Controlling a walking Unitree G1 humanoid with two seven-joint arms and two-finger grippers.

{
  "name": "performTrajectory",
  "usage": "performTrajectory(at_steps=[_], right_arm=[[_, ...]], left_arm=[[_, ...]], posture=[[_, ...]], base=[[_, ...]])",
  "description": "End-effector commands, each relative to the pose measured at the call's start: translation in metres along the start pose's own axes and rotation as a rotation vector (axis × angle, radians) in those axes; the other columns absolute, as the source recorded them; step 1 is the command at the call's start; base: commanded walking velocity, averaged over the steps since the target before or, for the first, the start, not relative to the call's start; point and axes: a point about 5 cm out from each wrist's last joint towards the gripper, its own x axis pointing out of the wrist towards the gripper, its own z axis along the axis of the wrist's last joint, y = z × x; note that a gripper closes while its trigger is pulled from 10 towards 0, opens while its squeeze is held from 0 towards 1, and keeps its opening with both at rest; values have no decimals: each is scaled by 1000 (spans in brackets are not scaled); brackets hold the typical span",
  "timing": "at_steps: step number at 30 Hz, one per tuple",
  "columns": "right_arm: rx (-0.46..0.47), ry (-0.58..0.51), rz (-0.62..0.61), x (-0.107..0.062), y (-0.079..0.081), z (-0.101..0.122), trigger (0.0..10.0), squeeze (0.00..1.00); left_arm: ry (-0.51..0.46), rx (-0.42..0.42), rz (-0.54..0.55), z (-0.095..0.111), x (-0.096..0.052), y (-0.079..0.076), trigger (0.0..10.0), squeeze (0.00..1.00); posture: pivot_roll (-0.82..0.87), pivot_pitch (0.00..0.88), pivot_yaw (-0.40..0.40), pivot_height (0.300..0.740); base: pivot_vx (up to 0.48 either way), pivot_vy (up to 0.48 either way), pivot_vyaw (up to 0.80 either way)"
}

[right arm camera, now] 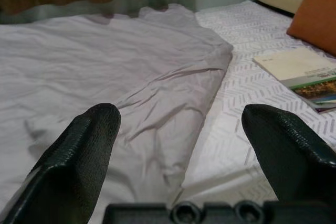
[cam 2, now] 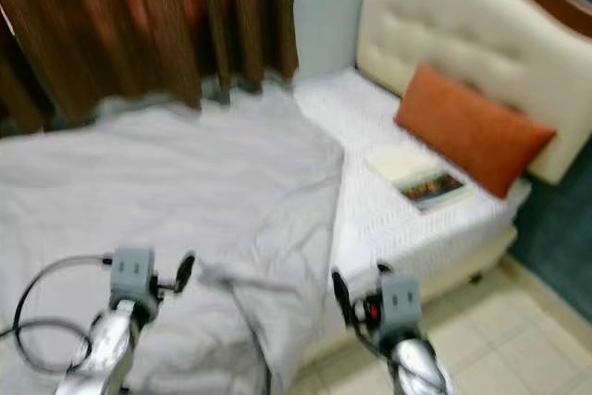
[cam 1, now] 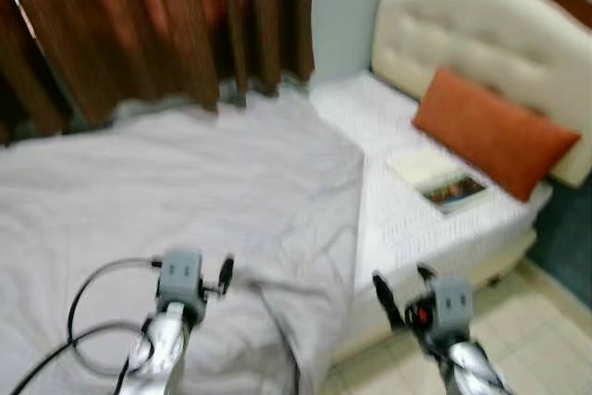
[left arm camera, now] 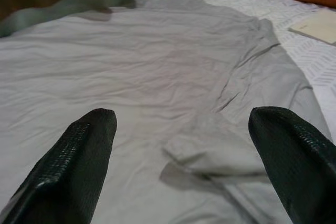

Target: Clean up the room

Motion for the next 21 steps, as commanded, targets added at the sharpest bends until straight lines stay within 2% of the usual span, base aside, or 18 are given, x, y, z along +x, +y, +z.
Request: performTrajectory(at_steps=[1, 4, 6, 9, 21], right_arm=[[-15, 2, -15, -2, -5, 0, 10000, 0], [-15, 3, -15, -3, -5, 0, 10000, 0], [-15, 3, -16, -3, -5, 0, 10000, 0], [-17, 4, -17, -3, -4, -1, 10000, 0], [-22, 15, -16, -7, -6, -3, 10000, 0]], left_arm=[[4, 15, -39, 3, 5, -9, 10000, 0], [12, 47, -66, 2, 8, -14, 10000, 0], [21, 62, -84, 2, 9, -17, 10000, 0], [11, 40, -91, 4, 9, -18, 10000, 0], [26, 10, -59, 0, 10, -13, 10000, 0]], posture=[[-57, 0, 30, 740], [-63, 0, 34, 740], [-65, 0, 36, 740], [-68, 0, 40, 740], [-74, 0, 37, 740]], base=[[480, 0, 0], [480, 0, 0], [0, 0, 0], [0, 0, 0], [342, -311, 0]])
